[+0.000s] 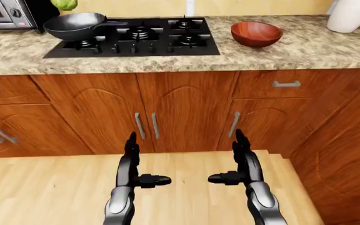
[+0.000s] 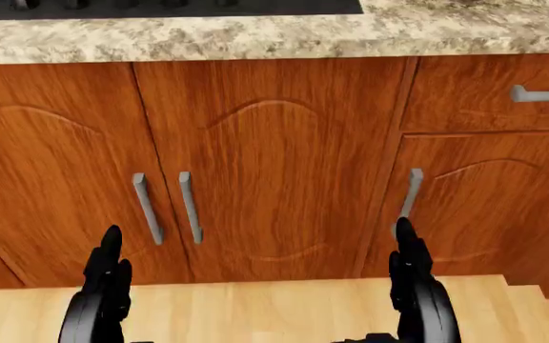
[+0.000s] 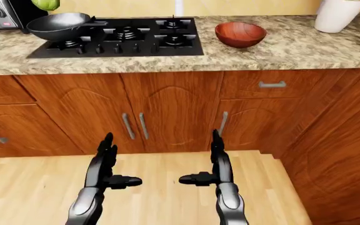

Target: Pick the artichoke from the pan and place it in the bowl.

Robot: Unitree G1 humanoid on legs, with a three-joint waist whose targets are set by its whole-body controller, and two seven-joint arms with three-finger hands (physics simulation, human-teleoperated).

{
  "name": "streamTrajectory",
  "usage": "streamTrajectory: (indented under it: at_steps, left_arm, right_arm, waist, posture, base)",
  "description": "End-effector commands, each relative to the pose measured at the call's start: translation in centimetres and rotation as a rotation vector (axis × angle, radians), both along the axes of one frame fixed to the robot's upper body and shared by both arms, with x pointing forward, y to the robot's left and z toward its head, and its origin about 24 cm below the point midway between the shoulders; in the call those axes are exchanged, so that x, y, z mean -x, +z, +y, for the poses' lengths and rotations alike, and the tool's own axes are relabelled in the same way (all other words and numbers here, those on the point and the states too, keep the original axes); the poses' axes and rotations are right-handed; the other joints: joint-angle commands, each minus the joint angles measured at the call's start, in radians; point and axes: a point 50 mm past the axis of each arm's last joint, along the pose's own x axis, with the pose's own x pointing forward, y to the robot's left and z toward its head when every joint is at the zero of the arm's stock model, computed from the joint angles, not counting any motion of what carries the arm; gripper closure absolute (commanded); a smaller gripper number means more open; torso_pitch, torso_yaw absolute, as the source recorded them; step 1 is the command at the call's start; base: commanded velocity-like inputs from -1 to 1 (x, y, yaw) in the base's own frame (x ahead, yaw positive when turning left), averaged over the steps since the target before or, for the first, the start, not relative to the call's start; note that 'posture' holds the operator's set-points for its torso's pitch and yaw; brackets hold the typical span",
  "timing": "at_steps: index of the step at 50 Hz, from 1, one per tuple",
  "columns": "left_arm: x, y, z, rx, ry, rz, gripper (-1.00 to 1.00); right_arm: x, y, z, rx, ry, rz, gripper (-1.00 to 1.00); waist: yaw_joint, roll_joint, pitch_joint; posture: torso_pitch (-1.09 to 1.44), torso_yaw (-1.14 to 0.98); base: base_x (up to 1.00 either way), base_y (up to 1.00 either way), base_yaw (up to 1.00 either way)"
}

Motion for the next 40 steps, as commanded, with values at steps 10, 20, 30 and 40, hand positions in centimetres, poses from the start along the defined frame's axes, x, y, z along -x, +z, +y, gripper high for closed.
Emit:
streamTrajectory:
  at_steps: [10,20,30,40]
  left_arm:
    - [-1.1,5.4,1.1,-0.019,-0.002,-0.221,-1.0]
    - [-1.3,8.8,3.1,-0.017,0.032,-0.311,-1.0]
    - [-1.1,13.4,5.6,-0.062,0.07,-0.408,-1.0]
    - [-0.6,17.6,7.8,-0.115,0.105,-0.514,-1.0]
  right_arm:
    - [-1.4,4.4,-0.9,0.005,0.029,-0.174,-1.0]
    - [-2.3,8.0,-2.5,0.057,0.04,-0.251,-1.0]
    - [-3.6,12.5,-4.6,0.078,0.021,-0.323,-1.0]
    - [-4.7,17.8,-6.1,0.13,0.013,-0.409,-1.0]
  waist:
    - [0.008,-0.006,-0.075]
    - [0.007,-0.003,-0.088]
    - [0.007,-0.003,-0.088]
    - [0.008,0.0,-0.075]
  posture:
    - [0.0,0.0]
    - [0.0,0.0]
    - [0.0,0.0]
    - [0.0,0.0]
  base:
    - [0.0,0.0,0.0]
    - [0.0,0.0,0.0]
    - [0.0,0.0,0.0]
    - [0.0,0.0,0.0]
